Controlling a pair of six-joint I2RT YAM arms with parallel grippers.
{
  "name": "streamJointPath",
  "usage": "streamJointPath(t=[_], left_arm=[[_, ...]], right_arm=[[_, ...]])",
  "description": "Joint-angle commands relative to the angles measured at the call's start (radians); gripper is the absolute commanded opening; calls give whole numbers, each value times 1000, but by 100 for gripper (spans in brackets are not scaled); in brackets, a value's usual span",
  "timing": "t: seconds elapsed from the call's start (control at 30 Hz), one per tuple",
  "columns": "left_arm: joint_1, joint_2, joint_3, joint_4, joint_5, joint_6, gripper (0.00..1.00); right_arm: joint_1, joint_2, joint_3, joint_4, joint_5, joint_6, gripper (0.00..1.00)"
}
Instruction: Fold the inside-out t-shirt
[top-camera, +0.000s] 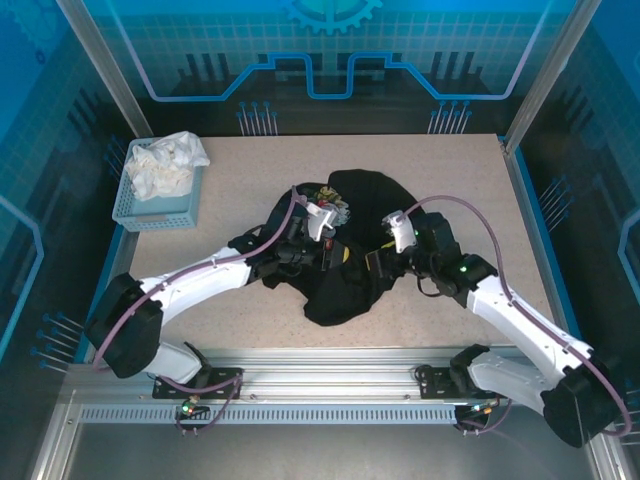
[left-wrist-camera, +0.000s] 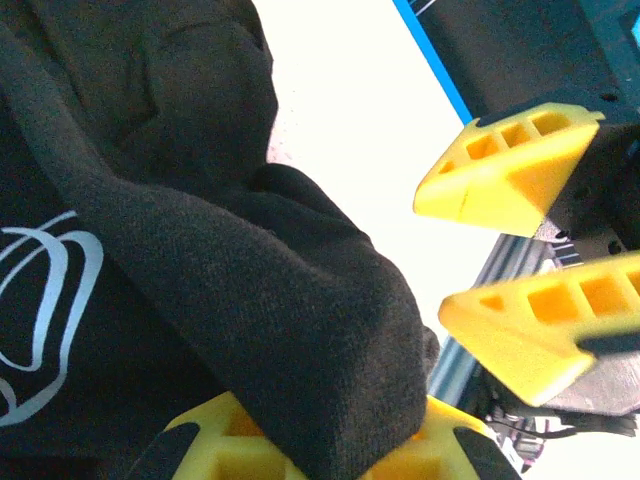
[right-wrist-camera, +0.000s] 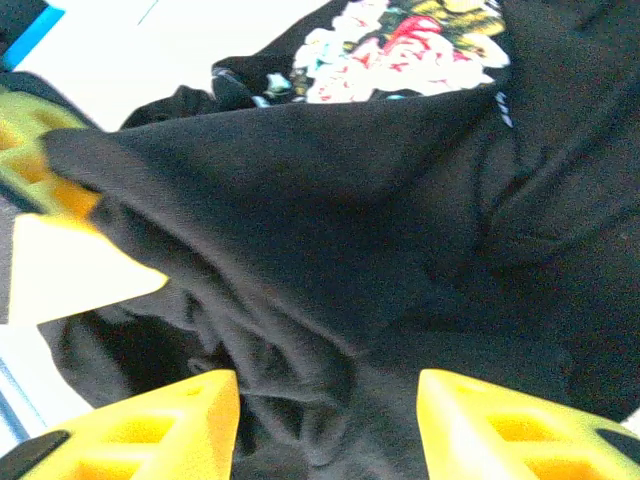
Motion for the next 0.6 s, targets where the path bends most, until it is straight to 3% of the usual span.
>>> streamJointPath(t=[0.0, 0.13, 0.33, 0.57], left_arm=[[7, -48, -21, -36, 72, -37, 0], [12, -67, -25, -39, 91, -30, 0], [21, -98, -32, -81, 83, -6, 0], [30, -117, -47, -83, 69, 7, 0]], right_arm=[[78, -28, -46, -11, 82, -60, 57], [128, 10, -83, 41, 149, -54, 64], [123, 102, -57, 71, 272, -56, 65], [101, 203, -29, 170, 188, -68, 64]])
